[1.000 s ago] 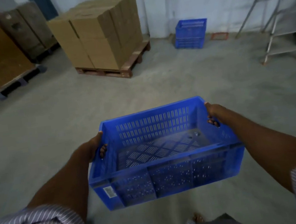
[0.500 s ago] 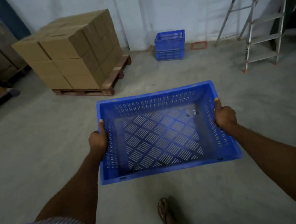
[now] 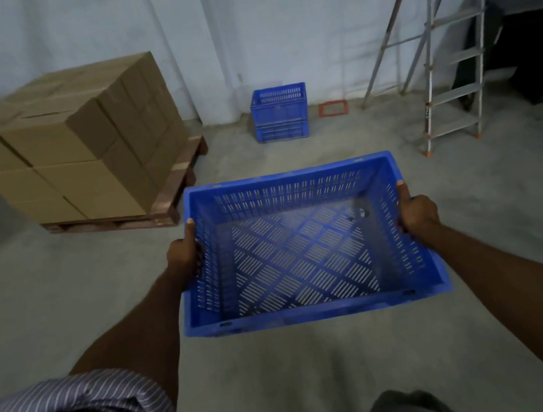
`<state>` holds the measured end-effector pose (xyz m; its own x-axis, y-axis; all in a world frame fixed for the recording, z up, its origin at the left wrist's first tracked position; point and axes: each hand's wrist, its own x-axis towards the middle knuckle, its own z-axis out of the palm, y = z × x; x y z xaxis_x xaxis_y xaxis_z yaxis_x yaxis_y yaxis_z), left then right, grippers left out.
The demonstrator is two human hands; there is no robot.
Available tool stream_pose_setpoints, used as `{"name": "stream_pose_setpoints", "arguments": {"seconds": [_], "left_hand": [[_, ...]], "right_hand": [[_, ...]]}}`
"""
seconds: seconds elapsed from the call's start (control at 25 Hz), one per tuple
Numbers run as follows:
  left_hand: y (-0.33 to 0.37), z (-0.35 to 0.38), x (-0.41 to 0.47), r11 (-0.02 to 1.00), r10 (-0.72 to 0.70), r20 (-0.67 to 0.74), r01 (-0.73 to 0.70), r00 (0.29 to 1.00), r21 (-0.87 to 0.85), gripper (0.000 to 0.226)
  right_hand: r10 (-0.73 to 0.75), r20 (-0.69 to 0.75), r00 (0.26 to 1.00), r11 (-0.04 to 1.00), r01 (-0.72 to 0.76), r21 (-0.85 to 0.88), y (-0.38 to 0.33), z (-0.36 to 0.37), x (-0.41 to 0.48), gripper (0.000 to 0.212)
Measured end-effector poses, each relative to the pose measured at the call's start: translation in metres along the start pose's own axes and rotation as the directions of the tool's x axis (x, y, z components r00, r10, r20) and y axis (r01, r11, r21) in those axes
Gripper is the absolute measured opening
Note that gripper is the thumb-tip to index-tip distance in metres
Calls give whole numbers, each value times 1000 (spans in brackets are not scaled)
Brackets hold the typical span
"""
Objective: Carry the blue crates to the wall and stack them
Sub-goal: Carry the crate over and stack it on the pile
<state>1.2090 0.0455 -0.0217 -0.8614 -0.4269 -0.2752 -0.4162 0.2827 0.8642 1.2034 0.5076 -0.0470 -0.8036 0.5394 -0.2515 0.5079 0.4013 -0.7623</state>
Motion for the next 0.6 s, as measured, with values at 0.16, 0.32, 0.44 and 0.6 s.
{"name": "stream_pose_setpoints", "arguments": {"seconds": [0.16,0.32,0.44,0.6], "left_hand": [[79,50,120,999,-47,193,41,980,33,72],[149,101,219,986,-165,350,155,922,59,66],[195,130,277,977,-212,376,207,902,54,62],[244,163,360,967,-253,363,240,896,82,65]], "right_hand": [[68,142,988,989,-86,121,-69,3,112,74],[128,358,925,983,-166,76,-131,10,233,68],[160,403,901,978,-200,58,-180,15,303,67],[190,402,896,978,-209,5,-244,40,383,65]]}}
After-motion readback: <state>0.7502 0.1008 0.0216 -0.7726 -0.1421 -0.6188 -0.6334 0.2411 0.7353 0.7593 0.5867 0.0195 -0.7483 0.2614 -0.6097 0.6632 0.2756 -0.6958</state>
